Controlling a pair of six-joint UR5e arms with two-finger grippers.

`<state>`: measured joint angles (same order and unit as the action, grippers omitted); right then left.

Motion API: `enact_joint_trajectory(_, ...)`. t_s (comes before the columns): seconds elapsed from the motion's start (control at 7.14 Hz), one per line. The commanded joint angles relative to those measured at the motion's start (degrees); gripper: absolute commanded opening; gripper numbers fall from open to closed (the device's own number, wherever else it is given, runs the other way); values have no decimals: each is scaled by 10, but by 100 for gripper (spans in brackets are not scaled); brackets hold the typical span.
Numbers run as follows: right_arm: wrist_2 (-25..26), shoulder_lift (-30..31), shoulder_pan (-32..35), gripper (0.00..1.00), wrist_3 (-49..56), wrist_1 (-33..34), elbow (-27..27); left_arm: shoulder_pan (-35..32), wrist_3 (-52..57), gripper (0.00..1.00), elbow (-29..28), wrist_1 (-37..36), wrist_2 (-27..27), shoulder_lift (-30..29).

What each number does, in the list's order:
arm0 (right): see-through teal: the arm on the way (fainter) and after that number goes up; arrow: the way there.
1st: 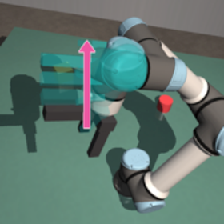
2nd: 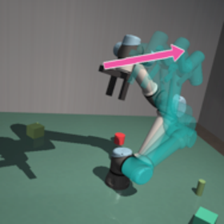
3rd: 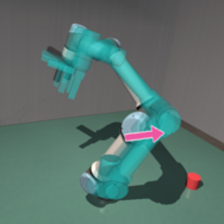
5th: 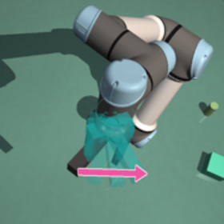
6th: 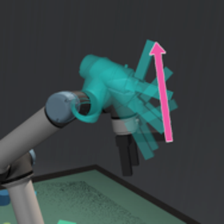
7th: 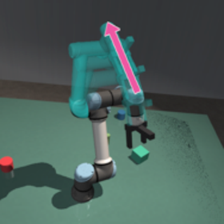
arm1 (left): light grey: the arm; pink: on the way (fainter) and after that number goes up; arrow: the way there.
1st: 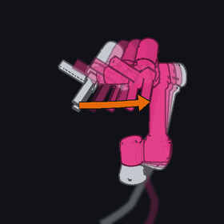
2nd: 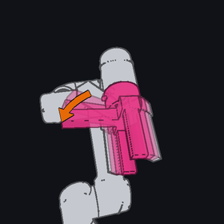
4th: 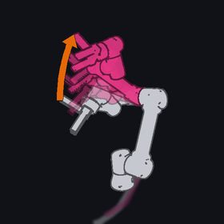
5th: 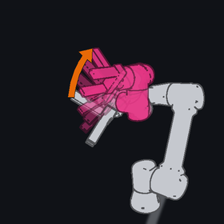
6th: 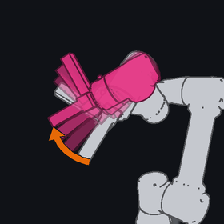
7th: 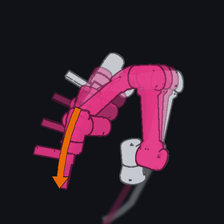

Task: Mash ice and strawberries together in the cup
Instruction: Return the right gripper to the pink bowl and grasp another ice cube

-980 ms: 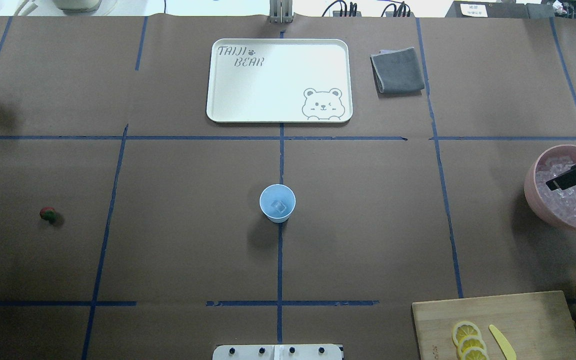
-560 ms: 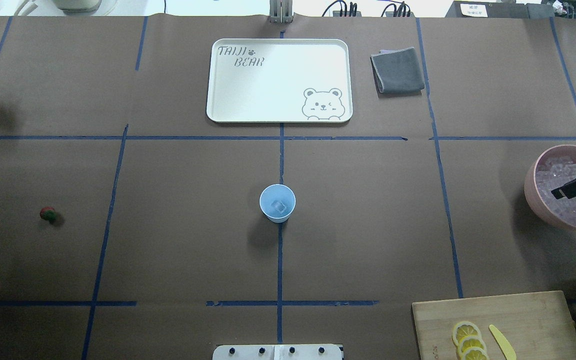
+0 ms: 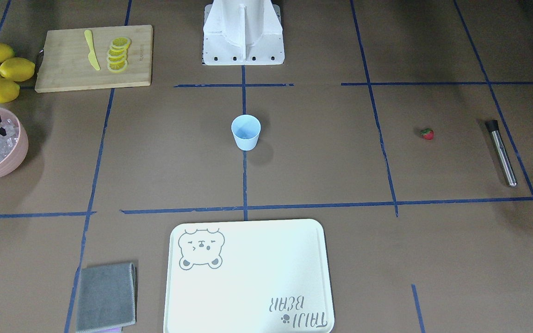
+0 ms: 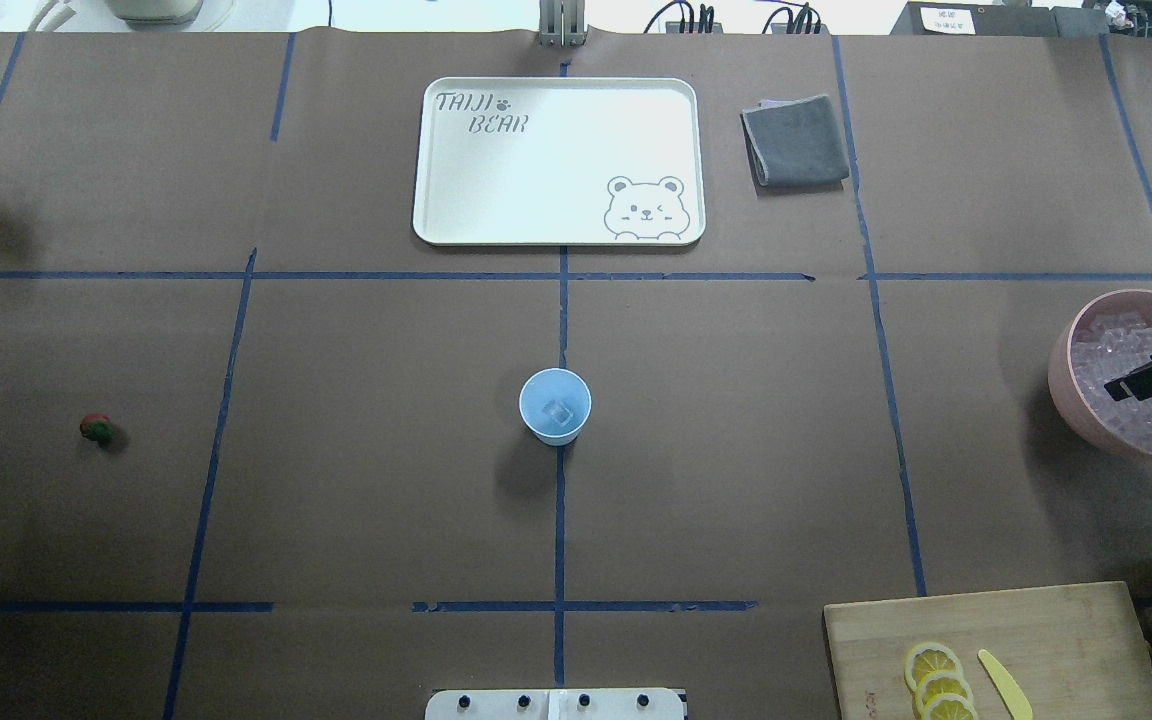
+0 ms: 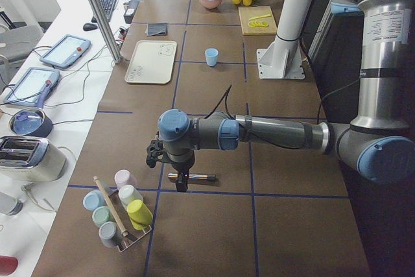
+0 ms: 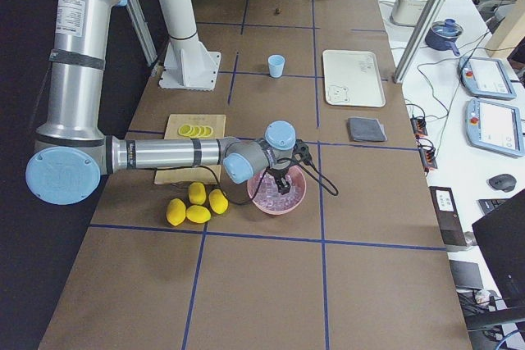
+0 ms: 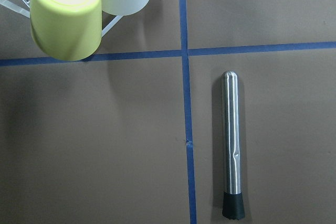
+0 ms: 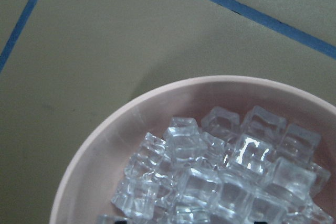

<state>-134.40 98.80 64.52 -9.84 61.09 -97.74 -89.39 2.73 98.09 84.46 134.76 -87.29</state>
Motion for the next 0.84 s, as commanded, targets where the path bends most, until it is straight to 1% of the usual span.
enact_joint_trajectory(0.0, 1, 1, 0, 39, 0, 0, 1, 0, 0, 100, 0, 1, 1, -1)
enact_joint_trajectory(0.14, 1, 2, 0, 18, 1, 1, 2, 0, 0, 100, 0, 0, 0, -1)
enact_joint_trajectory(0.28, 1, 2, 0, 13, 1, 2, 2, 0, 0, 100, 1, 1, 0, -1)
enact_joint_trajectory(0.42, 0, 1, 0, 4, 1, 2, 2, 0, 0, 100, 1, 1, 1, -1)
enact_joint_trajectory(0.7, -2, -3, 1, 2, 1, 5, -2, 0, 0, 100, 1, 1, 1, -1)
